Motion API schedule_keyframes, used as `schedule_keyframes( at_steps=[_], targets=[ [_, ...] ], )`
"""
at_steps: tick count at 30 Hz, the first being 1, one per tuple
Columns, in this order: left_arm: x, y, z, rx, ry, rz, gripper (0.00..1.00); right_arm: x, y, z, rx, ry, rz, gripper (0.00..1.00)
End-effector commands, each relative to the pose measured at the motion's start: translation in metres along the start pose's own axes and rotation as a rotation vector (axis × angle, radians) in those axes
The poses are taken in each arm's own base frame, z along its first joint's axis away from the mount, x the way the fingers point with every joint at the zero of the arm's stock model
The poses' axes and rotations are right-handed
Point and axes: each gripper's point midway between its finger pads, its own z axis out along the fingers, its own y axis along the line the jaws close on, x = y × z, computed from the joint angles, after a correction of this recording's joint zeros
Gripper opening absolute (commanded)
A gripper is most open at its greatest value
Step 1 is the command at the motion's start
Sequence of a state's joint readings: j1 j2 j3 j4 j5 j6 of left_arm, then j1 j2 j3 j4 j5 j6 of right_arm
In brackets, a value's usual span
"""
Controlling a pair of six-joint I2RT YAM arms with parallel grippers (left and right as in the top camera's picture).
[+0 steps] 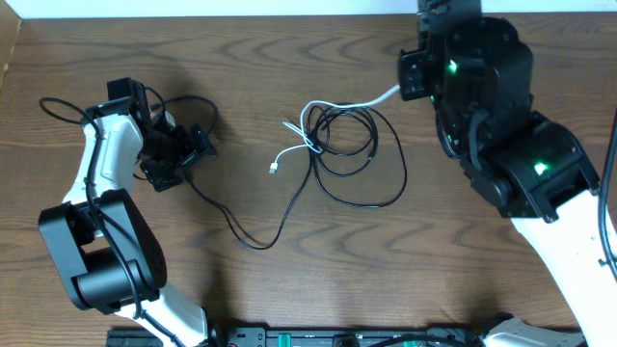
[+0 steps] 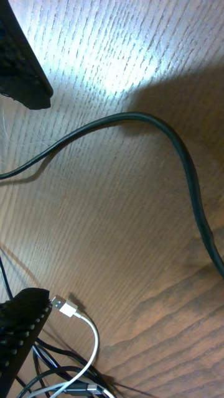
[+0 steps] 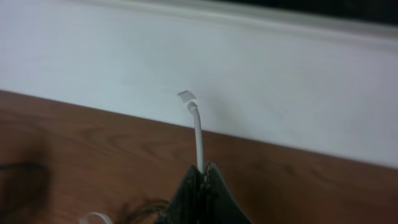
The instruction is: Untangle cables
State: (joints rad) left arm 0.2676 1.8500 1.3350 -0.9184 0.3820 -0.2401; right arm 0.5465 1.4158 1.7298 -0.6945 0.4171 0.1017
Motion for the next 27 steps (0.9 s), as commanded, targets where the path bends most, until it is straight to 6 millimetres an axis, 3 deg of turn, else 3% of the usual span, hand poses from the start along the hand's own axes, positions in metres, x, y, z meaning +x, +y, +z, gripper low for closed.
schedule_keyframes(
  at_steps=[1, 5, 9, 18, 25, 27],
  targets=[
    [0.000, 0.004, 0.002, -0.012, 0.007, -0.017, 0.98, 0.023, -0.042, 0.016, 0.210, 0.083, 0.052, 0.01],
    [0.000, 0.004, 0.002, -0.012, 0.007, -0.017, 0.98, 0.071, -0.091, 0.042, 0.378, 0.259, 0.084, 0.01],
    [0.000, 0.004, 0.002, -0.012, 0.007, -0.017, 0.98, 0.114, -0.120, 0.064, 0.460, 0.404, 0.128, 0.01],
    [0.000, 0.004, 0.002, -0.012, 0.007, -0.017, 0.98, 0.220, -0.143, 0.118, 0.424, 0.756, 0.189, 0.01],
    [0.000, 0.004, 0.002, -0.011, 0.006, -0.017, 0.98, 0.302, -0.157, 0.137, 0.408, 1.007, 0.247, 0.01],
    [0.000, 0.004, 0.002, -0.012, 0.007, -0.017, 0.98, 0.316, -0.158, 0.139, 0.399, 1.049, 0.264, 0.01]
  ],
)
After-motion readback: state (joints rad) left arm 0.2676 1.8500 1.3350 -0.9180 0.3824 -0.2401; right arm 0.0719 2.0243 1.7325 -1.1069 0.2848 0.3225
